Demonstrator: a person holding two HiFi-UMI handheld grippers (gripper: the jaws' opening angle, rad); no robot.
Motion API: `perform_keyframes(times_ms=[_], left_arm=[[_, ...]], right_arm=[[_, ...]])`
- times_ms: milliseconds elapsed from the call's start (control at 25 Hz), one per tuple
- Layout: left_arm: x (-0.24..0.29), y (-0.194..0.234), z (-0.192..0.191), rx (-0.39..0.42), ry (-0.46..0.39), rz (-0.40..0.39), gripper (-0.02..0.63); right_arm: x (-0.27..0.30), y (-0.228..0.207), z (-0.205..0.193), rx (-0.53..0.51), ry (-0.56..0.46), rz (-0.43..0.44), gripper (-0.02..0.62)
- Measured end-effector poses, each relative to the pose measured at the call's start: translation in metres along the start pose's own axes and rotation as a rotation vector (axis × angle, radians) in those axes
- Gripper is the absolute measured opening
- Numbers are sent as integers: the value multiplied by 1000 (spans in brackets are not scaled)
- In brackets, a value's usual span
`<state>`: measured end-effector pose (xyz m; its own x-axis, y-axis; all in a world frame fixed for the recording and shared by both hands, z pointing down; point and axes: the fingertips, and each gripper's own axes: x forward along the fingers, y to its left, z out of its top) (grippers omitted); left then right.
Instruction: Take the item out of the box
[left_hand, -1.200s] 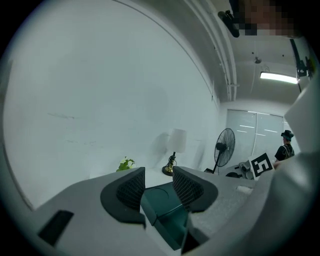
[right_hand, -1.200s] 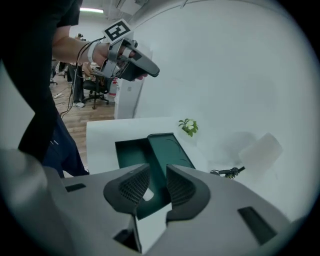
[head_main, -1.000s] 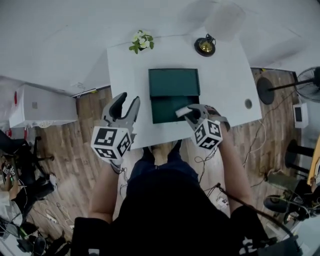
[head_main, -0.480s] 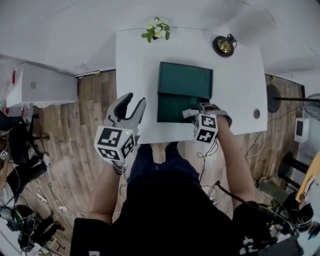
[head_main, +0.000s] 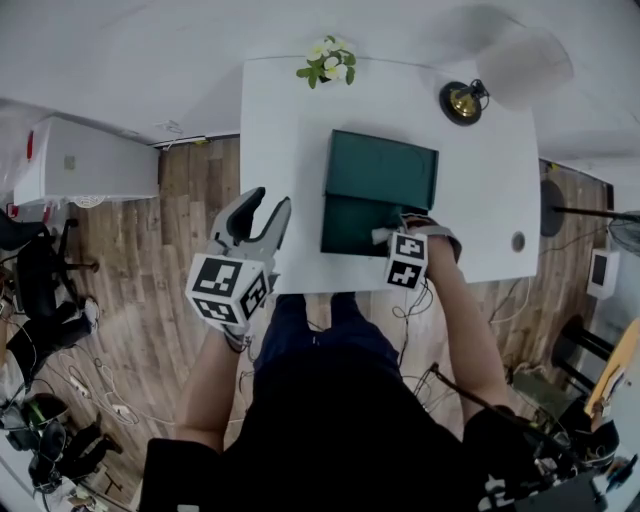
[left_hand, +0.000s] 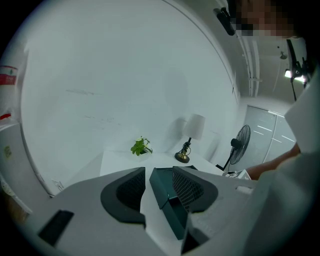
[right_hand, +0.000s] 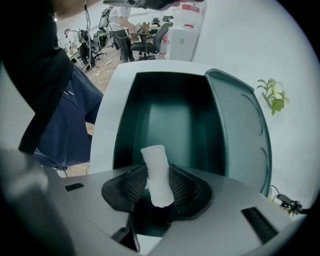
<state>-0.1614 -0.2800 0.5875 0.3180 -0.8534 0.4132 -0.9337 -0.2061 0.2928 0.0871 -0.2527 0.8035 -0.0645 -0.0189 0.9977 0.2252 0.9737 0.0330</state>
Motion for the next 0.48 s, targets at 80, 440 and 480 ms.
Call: perform_keyframes(times_ms=[80,440,480], left_arm=[[-1,-2,3,4,-2,-3,170],[-3,-24,34,51,-49,-39,169],[-4,-28,39,59,-56,-46,169]], right_arm=[[-3,2,2,21,-15,-2,140],[-68,-16,17,242,-238,-144,138],[-80,-20,19,274,-273,-171,138]])
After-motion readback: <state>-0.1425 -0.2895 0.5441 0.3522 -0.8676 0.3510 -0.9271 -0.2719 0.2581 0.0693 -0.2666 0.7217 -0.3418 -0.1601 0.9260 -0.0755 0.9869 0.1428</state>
